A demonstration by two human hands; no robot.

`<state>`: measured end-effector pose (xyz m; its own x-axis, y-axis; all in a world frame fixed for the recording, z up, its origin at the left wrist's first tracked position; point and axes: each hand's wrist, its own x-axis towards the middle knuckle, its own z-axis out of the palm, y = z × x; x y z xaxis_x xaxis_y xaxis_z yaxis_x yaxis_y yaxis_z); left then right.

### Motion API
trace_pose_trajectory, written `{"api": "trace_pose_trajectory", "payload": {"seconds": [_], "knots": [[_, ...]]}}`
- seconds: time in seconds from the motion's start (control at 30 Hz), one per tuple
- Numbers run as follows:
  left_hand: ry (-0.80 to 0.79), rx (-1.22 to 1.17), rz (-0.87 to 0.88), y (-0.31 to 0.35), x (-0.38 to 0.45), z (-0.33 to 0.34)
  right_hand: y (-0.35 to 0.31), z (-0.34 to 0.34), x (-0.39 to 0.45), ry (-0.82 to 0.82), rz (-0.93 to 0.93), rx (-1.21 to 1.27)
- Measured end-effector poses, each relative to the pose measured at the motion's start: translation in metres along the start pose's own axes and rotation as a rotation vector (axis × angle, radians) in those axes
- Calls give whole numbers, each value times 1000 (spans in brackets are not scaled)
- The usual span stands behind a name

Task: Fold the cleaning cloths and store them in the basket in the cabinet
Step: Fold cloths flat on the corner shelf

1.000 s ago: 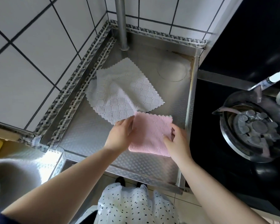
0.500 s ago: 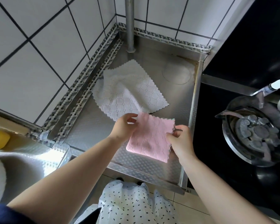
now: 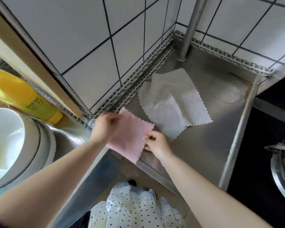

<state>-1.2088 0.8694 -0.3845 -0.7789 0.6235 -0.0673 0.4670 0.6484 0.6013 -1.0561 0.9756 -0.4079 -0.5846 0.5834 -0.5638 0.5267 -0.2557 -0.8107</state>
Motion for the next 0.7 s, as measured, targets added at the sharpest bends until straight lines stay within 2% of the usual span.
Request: {"api": "trace_pose_trajectory", "payload": {"seconds": [0.13, 0.3, 0.5, 0.6, 0.7], "knots": [[12, 65, 42, -15, 3, -3, -3, 19, 12, -43, 8, -95], [-52, 152, 67, -22, 2, 2, 3, 23, 20, 14, -82, -437], [-103, 215, 82, -28, 4, 8, 4, 14, 14, 32, -122, -404], [-65, 268, 253, -28, 4, 13, 2, -13, 12, 141, -177, -317], [-40, 294, 420, -8, 11, 26, -2, -65, 19, 443, -268, -432]]}}
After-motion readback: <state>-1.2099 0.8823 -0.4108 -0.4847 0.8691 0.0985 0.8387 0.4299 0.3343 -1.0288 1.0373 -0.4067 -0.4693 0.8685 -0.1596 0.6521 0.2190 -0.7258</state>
